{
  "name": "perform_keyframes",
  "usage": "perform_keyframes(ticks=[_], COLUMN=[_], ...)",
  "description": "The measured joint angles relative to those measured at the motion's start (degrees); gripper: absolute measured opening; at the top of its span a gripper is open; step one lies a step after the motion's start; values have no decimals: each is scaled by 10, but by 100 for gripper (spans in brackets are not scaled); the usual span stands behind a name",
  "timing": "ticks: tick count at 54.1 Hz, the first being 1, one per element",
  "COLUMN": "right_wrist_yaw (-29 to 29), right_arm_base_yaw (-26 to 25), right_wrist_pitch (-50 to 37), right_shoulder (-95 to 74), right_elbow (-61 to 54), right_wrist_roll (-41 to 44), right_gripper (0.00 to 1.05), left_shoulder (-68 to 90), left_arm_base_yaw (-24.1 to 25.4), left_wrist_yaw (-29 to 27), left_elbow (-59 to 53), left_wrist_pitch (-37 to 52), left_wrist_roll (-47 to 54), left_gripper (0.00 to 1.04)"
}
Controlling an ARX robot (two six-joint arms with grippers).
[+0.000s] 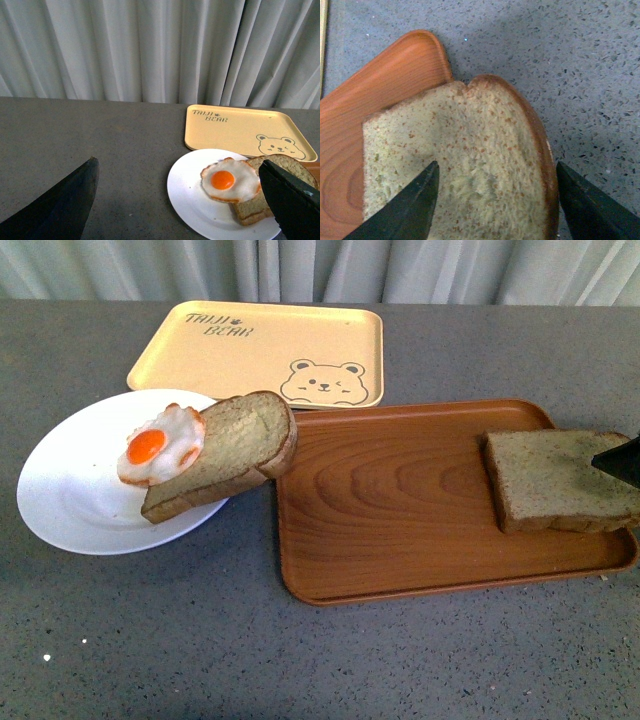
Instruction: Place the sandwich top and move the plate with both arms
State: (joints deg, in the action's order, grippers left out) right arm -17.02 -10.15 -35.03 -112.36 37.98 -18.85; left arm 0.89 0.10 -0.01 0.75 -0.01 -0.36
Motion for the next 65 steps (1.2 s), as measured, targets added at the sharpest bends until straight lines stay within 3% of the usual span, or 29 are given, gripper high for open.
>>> perform_keyframes(ticks=[17,23,36,52,65], right_wrist_yaw=[-39,-51,-43,-14,5], right_arm_base_yaw=[6,31,148,363,428], right_wrist_pitch=[37,43,39,40,41], right_shoulder=[60,119,161,19,-76], right_elbow=[13,27,109,304,333], right_wrist_roll=[-42,-71,-138,-198,-222], right_gripper=[15,2,2,2,2], left_shoulder=[0,0,0,0,0], left_arm_base_yaw=[0,0,0,0,0], left_wrist_yaw=[0,0,0,0,0], left_elbow=[0,0,0,0,0], left_wrist_pitch=[0,0,0,0,0], left_wrist_roll=[0,0,0,0,0], left_gripper=[96,96,96,96,96])
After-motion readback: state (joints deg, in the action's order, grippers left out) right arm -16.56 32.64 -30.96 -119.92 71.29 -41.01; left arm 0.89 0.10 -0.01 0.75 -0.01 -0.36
